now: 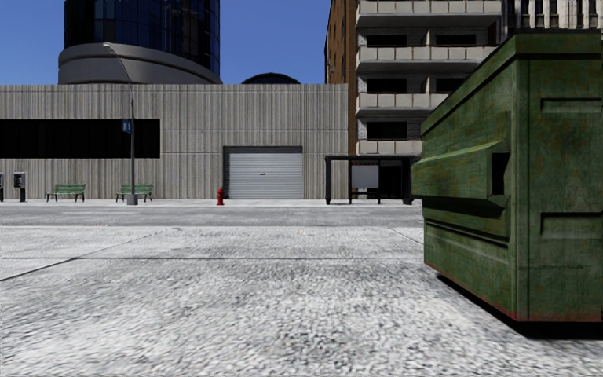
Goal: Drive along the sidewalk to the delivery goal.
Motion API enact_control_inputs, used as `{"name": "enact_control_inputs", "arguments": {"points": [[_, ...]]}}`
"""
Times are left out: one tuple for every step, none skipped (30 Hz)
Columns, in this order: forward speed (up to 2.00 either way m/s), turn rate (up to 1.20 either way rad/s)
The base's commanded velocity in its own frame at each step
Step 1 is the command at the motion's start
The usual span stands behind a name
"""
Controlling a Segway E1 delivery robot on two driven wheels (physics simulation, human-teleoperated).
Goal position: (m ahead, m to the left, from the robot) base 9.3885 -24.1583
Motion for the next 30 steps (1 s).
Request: {"name": "enact_control_inputs", "arguments": {"points": [[2.0,0.0],[2.0,0.0],[2.0,0.0],[2.0,0.0],[2.0,0.0],[2.0,0.0],[2.0,0.0],[2.0,0.0],[2.0,0.0],[2.0,0.0],[2.0,0.0],[2.0,0.0],[2.0,0.0],[2.0,0.0],[2.0,0.0],[2.0,0.0],[2.0,0.0],[2.0,0.0],[2.0,0.0],[2.0,0.0],[2.0,0.0],[2.0,0.0],[2.0,-0.12],[2.0,-0.29],[2.0,-0.29],[2.0,-0.36],[2.0,-0.39],[2.0,-0.39],[1.96,-0.44],[1.75,-0.53]]}}
